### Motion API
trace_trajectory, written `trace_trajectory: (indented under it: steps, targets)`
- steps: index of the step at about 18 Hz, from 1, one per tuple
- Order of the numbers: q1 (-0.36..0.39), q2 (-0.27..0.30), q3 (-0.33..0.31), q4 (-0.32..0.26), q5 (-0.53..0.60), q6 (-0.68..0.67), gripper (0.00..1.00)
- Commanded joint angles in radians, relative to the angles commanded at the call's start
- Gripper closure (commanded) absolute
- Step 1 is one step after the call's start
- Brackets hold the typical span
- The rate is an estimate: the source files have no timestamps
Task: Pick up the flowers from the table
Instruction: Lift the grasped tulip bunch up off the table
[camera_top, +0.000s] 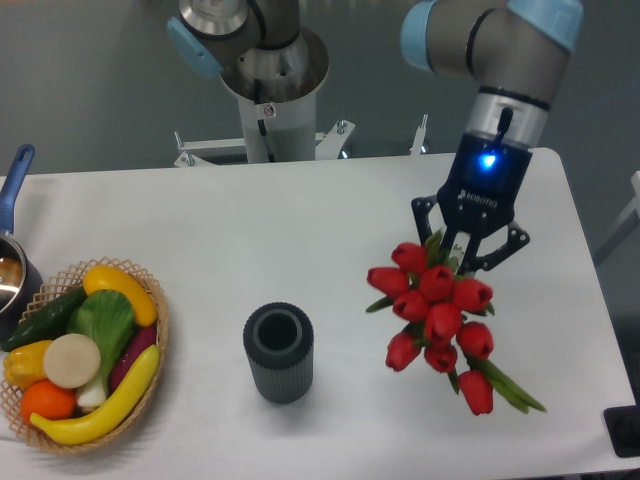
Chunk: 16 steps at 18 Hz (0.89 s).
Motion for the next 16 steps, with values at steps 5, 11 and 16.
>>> trace_trajectory:
  steps: [5,11,16]
  targets:
    - [0.002,0.000,0.003,0.000,-0.011,-0.002,0.76]
    - [0.003,0.005,0.009,0.000,-0.011,0.000,0.76]
    - [0.003,0.005,0.012,0.000,-0.011,0.000,0.76]
